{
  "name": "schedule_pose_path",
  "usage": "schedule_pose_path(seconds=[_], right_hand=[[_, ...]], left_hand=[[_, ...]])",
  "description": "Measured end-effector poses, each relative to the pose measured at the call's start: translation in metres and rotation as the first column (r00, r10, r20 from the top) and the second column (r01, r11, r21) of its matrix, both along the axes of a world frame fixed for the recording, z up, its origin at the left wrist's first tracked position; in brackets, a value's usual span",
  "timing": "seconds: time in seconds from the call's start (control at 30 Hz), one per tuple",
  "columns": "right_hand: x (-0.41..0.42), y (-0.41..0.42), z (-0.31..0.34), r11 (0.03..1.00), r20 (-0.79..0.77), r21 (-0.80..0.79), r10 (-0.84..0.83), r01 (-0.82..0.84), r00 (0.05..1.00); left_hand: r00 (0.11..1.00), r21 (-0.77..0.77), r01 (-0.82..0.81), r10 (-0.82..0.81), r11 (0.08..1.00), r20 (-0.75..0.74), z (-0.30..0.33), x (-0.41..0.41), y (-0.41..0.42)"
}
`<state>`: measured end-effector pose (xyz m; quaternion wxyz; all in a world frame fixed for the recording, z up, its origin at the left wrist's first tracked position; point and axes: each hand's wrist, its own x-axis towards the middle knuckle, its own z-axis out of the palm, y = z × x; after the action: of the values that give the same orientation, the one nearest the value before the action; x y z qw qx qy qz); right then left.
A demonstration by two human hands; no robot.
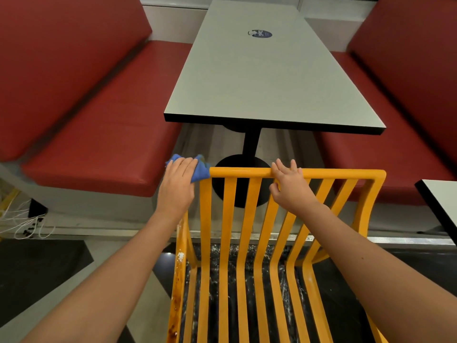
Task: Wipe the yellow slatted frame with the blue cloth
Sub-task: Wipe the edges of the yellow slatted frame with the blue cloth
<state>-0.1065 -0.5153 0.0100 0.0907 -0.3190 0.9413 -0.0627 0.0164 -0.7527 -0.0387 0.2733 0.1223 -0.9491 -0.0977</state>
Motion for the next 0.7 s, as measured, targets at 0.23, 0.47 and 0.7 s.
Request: schedule_pose_path(seconds=[0.23, 0.47, 0.7], right_hand=[[0.0, -0.002, 0.002, 0.999, -0.003, 0.036, -0.01, 0.01, 1.0], [0.013, -0.011, 0.007, 0.997, 0.015, -0.026, 0.067, -0.067, 0.998], [0.013, -0.02, 0.005, 0.987, -0.021, -0.028, 0.158, -0.159, 0.987]], left_hand=[[0.995, 0.023, 0.103, -0.103, 0.994, -0.012, 0.01, -0.028, 0.032], [0.996, 0.016, 0.068, -0.067, 0.998, -0.056, 0.004, -0.014, 0.011], [0.999, 0.022, 0.015, -0.014, 1.0, -0.029, -0.009, -0.028, 0.041]])
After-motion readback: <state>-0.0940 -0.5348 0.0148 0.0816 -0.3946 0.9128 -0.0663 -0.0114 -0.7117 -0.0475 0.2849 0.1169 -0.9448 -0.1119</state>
